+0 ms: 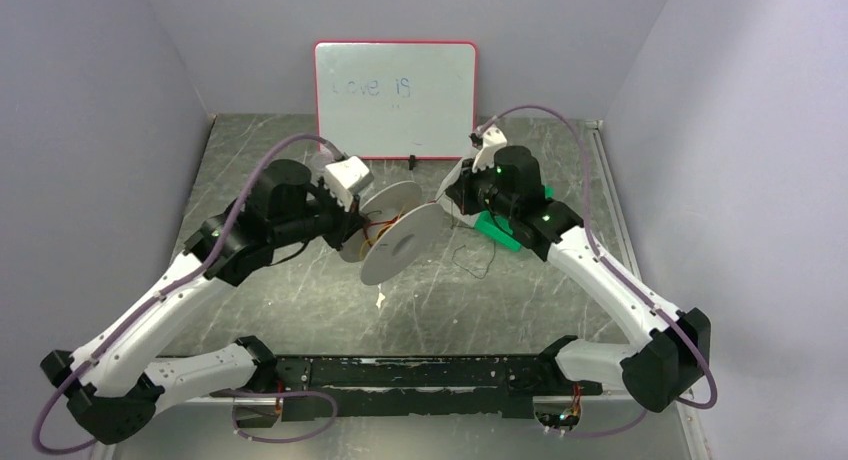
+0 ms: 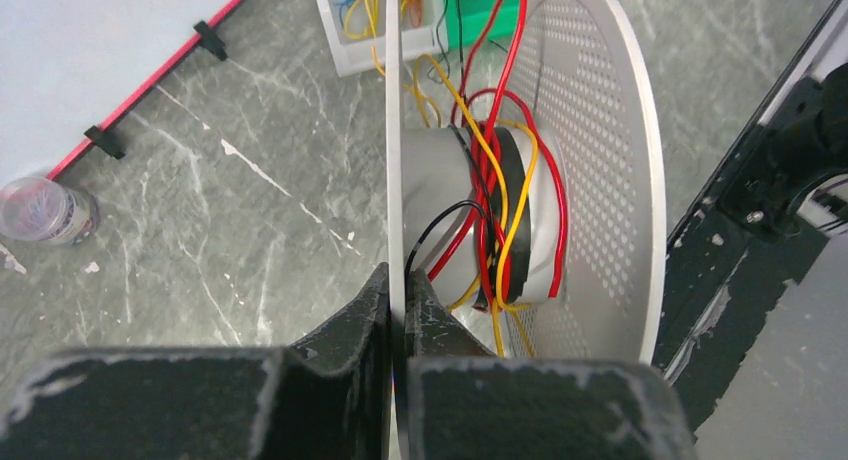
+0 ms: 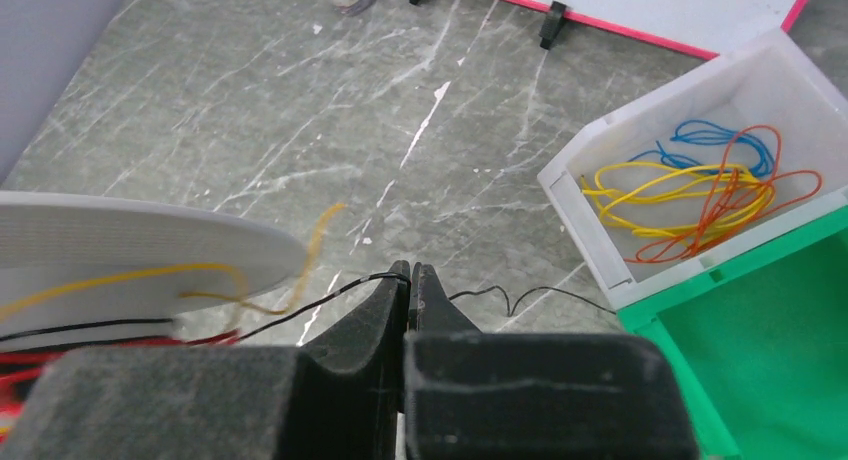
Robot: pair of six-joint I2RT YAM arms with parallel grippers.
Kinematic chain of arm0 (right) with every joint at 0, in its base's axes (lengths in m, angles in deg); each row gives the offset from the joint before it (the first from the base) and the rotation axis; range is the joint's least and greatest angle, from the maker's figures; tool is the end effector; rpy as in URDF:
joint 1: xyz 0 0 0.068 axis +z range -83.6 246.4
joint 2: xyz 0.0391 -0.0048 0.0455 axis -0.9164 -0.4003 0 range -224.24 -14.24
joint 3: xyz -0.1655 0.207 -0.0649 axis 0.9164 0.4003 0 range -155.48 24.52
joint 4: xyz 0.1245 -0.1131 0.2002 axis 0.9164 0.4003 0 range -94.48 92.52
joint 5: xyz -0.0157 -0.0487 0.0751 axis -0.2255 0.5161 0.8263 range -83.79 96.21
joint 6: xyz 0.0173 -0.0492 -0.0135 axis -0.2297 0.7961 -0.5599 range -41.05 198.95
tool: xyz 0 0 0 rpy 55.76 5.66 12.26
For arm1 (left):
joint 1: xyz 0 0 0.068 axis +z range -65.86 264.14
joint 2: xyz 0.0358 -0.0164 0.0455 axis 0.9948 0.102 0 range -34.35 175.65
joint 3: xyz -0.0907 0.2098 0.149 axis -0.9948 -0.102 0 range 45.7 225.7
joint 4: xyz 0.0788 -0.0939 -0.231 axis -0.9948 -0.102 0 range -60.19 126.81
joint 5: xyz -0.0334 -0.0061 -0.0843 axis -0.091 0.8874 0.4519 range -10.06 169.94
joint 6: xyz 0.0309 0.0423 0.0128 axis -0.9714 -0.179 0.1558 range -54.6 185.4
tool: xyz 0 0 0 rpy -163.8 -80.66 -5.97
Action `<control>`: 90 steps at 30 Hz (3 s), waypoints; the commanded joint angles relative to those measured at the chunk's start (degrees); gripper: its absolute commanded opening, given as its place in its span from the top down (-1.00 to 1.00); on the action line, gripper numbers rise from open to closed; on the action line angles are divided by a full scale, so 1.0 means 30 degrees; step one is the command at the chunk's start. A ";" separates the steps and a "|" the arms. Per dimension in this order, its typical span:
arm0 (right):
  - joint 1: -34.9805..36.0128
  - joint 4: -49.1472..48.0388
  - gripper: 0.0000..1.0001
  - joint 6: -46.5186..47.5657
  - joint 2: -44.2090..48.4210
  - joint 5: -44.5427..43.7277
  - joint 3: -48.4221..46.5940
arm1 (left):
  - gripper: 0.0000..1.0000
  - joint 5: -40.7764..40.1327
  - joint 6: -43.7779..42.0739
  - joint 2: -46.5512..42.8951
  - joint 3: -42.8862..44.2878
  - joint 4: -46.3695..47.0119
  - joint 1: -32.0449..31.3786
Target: Wrap the cables
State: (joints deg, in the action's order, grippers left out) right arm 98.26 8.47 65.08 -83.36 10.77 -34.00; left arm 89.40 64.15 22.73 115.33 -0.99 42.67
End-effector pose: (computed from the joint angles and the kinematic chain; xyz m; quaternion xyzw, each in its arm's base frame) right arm 0.2348 0.1493 0.3304 -0.1522 0.8222 0.2434 0.4915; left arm 0.1471 -0.1376 0.4004 0.3477 0.7678 -0.2488 0.4771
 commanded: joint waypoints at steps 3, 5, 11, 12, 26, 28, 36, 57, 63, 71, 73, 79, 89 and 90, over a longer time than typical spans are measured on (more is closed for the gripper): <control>-0.0394 0.4770 1.00 0.2154 0.0095 0.1052 -0.3559 | 0.86 -0.3297 -0.0560 0.1047 0.0278 -0.0618 -0.1576; -0.0396 0.6142 1.00 0.2532 0.0119 0.1498 -0.4552 | 0.86 -0.3779 -0.0623 0.1286 0.0356 -0.0626 -0.1707; -0.0394 0.8608 1.00 0.3001 0.0260 0.1330 -0.6430 | 0.86 -0.6164 -0.0738 0.2093 0.0676 -0.0942 -0.2459; -0.0394 0.8981 1.00 0.3050 0.0235 0.1338 -0.6737 | 0.86 -0.6618 -0.0725 0.2250 0.0717 -0.0976 -0.2577; -0.0395 0.8658 0.99 0.0610 -0.1222 0.6871 -0.7927 | 0.86 -0.9295 -0.0577 0.2780 0.0741 0.0094 -0.2992; -0.0394 0.7851 0.99 -0.0116 -0.1331 0.7797 -0.7926 | 0.86 -0.9360 -0.0577 0.2861 0.0738 0.0172 -0.2992; -0.0367 0.4784 0.95 -0.2940 -0.1011 1.1911 -0.6815 | 0.86 -1.0443 -0.0312 0.3105 0.0581 0.0560 -0.2999; 0.2862 -0.6013 0.92 -1.0840 -0.0843 1.4505 -0.2068 | 0.86 -1.3190 0.0699 0.3015 0.0347 0.1937 -0.2996; 0.4210 -0.5874 0.89 -1.0692 -0.1496 1.3146 -0.2309 | 0.86 -1.4074 0.1152 0.3122 0.0346 0.1995 -0.2992; 0.5732 -0.3763 0.81 -0.8488 -0.2097 0.9308 -0.2497 | 0.86 -1.3099 0.2042 0.2661 0.0354 0.2308 -0.2840; 0.5877 -0.3532 0.78 -0.8198 -0.2028 0.8172 -0.2161 | 0.86 -1.2587 0.2227 0.2481 0.0292 0.2443 -0.2773; 0.6564 -0.3939 0.63 -0.7567 -0.1641 0.5554 -0.1114 | 0.86 -1.1478 0.2642 0.2119 0.0208 0.2724 -0.2614; 0.7473 -0.5168 0.56 -0.7439 -0.1385 0.4426 0.1186 | 0.86 -1.1354 0.3568 0.2170 0.0435 0.2800 -0.2296; 0.7594 -0.5430 0.56 -0.7575 -0.1359 0.4534 0.1419 | 0.86 -1.1369 0.3647 0.2157 0.0405 0.2828 -0.2249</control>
State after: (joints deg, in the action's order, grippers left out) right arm 120.22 -4.67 42.24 -88.71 26.09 -32.73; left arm 54.71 72.78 30.75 115.57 1.89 35.33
